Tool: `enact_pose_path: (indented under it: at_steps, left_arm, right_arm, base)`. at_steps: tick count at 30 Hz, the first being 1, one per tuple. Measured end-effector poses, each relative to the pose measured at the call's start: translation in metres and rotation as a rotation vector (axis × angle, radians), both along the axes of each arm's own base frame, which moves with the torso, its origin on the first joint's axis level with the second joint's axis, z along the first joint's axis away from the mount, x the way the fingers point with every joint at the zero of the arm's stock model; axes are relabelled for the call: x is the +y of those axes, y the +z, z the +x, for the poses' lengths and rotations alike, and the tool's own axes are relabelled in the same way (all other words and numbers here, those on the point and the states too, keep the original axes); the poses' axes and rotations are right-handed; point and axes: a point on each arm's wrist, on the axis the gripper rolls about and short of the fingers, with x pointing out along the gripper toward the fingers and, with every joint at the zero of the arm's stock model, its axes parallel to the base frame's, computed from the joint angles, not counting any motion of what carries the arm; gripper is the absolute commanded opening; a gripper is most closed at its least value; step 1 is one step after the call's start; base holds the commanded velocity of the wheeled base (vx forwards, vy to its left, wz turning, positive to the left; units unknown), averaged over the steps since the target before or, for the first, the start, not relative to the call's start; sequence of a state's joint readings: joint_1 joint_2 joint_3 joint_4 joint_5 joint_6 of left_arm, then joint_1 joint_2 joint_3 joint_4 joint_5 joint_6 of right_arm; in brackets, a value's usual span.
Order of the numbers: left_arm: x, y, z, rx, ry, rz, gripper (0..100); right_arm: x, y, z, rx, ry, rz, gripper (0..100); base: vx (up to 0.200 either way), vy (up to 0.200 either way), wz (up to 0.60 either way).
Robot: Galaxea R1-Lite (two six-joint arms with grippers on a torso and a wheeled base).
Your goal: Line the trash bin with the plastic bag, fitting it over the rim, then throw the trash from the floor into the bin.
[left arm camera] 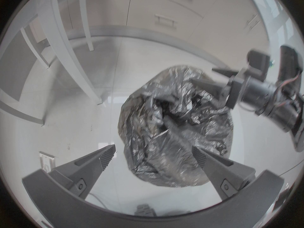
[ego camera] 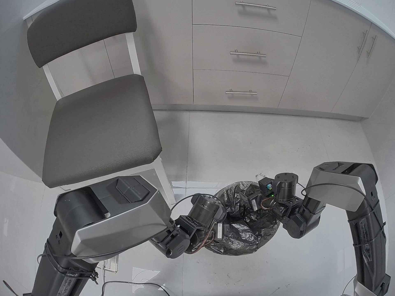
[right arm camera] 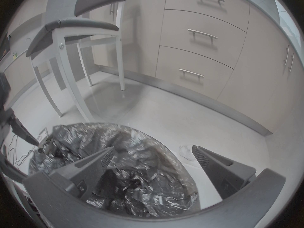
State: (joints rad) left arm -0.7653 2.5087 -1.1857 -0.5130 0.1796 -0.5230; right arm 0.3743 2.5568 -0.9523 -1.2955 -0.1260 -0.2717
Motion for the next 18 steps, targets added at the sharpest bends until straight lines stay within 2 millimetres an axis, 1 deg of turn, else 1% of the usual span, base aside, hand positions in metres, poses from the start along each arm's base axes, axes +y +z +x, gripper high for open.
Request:
enact_pose_path:
  at_steps: [7, 10, 13, 18]
  left_arm:
    - [0.004, 0.008, -0.006, -0.168, -0.034, -0.17, 100]
    - [0.011, 0.003, -0.013, -0.178, -0.065, -0.173, 100]
    - [0.016, -0.001, -0.017, -0.165, -0.081, -0.159, 100]
    - [0.018, -0.004, -0.019, -0.156, -0.084, -0.15, 100]
  right_arm:
    - [-0.012, -0.012, 0.002, 0.046, -0.027, -0.025, 100]
    - [-0.019, -0.017, 0.003, 0.07, -0.043, -0.035, 100]
    - [-0.032, -0.022, 0.005, 0.111, -0.074, -0.048, 100]
    - [-0.041, -0.021, 0.006, 0.126, -0.096, -0.051, 100]
  base:
    - [0.0, 0.0, 0.0]
    - [0.0, 0.0, 0.0]
    - [0.0, 0.0, 0.0]
    - [0.0, 0.0, 0.0]
